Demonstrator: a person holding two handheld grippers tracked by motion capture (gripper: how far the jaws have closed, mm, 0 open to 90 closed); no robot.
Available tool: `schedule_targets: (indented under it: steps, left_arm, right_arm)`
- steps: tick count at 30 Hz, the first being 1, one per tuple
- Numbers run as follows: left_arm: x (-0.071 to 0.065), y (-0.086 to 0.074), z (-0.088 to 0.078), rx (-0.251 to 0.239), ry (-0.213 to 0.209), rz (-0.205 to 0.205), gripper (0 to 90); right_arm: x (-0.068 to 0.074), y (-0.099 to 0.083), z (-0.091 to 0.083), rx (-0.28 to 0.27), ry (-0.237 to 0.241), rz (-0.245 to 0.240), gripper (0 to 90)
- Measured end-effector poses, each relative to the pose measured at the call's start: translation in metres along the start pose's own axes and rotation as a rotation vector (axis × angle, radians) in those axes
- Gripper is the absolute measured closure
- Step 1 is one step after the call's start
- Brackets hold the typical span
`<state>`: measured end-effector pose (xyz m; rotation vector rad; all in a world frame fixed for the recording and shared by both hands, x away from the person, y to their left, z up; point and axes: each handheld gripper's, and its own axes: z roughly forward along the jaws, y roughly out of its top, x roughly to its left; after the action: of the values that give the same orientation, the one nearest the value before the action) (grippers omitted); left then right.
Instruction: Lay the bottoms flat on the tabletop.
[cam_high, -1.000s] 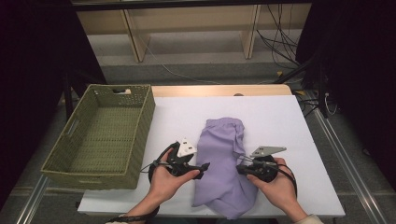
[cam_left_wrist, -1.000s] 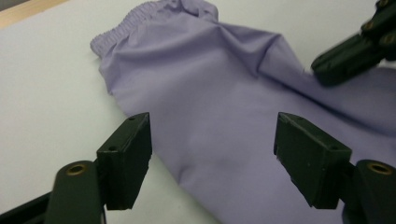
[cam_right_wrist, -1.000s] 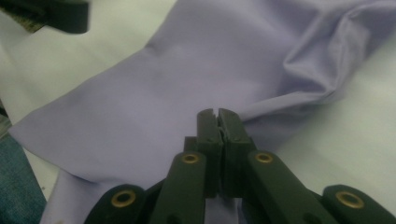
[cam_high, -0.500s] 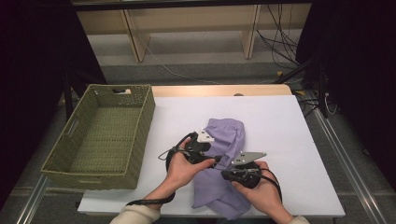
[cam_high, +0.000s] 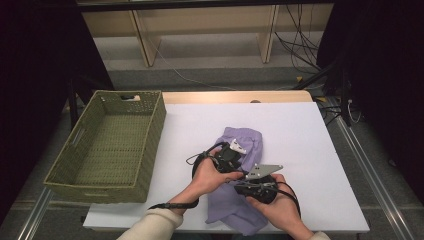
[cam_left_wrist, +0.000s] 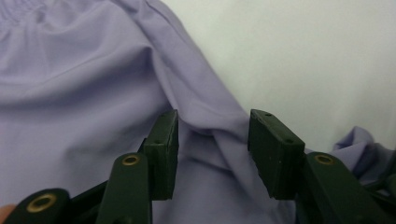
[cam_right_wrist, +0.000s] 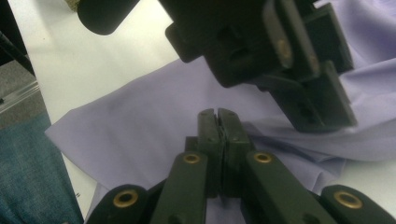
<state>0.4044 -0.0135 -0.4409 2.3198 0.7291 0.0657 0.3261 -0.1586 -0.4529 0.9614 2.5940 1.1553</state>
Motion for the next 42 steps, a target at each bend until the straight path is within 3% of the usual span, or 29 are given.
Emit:
schedule_targets:
  steps: [8, 16, 19, 21, 24, 27, 31, 35, 37, 42]
  left_arm:
    - [0.000, 0.001, -0.003, -0.015, -0.027, -0.013, 52.9]
    - [-0.003, 0.004, 0.005, 0.041, -0.028, 0.015, 56.4]
    - [-0.002, 0.005, 0.010, 0.073, -0.028, 0.012, 65.1]
    - [0.000, 0.004, 0.011, 0.088, -0.030, 0.014, 75.7]
    - [0.003, 0.003, 0.009, 0.066, -0.038, -0.009, 87.2]
    - [0.007, 0.001, 0.002, 0.027, -0.023, -0.033, 88.0]
    - [0.016, -0.004, -0.015, -0.022, -0.002, -0.063, 88.0]
    - [0.024, -0.010, -0.028, -0.051, 0.026, -0.079, 87.9]
    - [0.027, -0.013, -0.032, -0.071, 0.033, -0.096, 87.9]
    - [0.030, -0.017, -0.037, -0.083, 0.041, -0.100, 87.8]
  right_arm:
    - [0.001, -0.001, 0.002, -0.004, 0.000, -0.001, 89.7]
    - [0.002, -0.001, 0.003, 0.002, 0.002, -0.004, 89.6]
    - [0.002, -0.001, 0.003, -0.002, 0.004, -0.009, 89.6]
    - [0.002, -0.001, 0.003, -0.002, 0.004, -0.012, 89.6]
    - [0.002, -0.001, 0.002, -0.002, -0.002, -0.008, 89.1]
    - [0.000, -0.001, 0.000, -0.016, 0.008, 0.009, 84.9]
    - [-0.004, 0.000, -0.007, -0.046, 0.018, 0.063, 72.1]
    - [-0.016, -0.002, -0.023, -0.091, -0.026, 0.094, 63.1]
    - [-0.023, -0.006, -0.028, -0.074, -0.050, 0.101, 59.2]
    - [-0.033, -0.023, -0.024, 0.034, -0.022, 0.136, 53.7]
